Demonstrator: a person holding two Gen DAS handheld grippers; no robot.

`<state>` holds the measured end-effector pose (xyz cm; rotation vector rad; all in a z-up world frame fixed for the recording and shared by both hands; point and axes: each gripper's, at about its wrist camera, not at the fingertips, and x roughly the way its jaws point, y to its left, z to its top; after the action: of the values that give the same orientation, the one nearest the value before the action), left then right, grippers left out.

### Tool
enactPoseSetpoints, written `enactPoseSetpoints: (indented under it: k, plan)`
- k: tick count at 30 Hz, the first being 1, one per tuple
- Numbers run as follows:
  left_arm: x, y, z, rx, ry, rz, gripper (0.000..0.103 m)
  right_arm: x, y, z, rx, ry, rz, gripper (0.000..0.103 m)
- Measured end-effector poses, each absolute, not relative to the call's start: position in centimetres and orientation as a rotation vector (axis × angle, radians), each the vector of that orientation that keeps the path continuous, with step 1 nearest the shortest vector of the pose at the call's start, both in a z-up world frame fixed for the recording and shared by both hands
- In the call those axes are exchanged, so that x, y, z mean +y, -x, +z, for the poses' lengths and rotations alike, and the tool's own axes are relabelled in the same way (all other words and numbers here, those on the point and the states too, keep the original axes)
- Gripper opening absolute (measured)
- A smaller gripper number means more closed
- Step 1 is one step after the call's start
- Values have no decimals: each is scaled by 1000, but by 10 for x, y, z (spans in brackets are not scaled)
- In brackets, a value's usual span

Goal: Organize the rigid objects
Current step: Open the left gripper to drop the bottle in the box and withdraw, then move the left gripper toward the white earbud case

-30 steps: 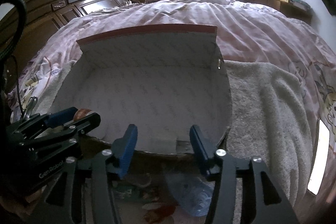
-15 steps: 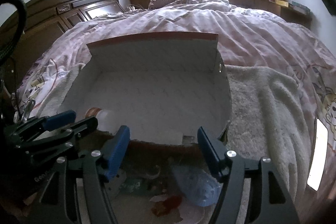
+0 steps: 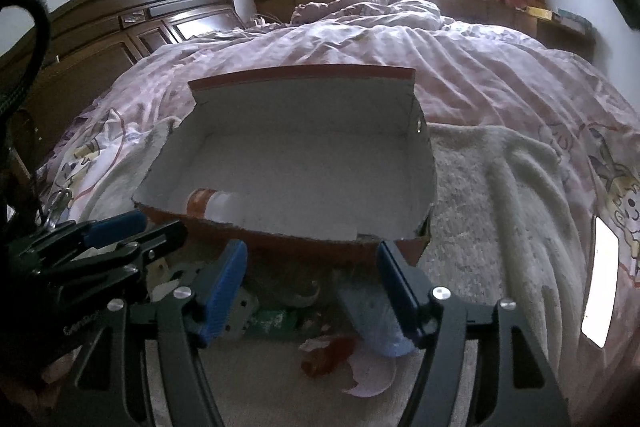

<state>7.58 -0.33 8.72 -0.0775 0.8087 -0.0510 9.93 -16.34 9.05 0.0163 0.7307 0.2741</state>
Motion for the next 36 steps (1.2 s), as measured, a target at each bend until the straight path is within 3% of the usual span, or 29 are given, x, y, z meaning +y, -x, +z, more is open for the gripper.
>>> enactPoseSetpoints:
  k: [36]
  plan:
    - [13, -19, 40, 907, 74, -44, 48, -183, -36, 45, 808, 42, 270, 72]
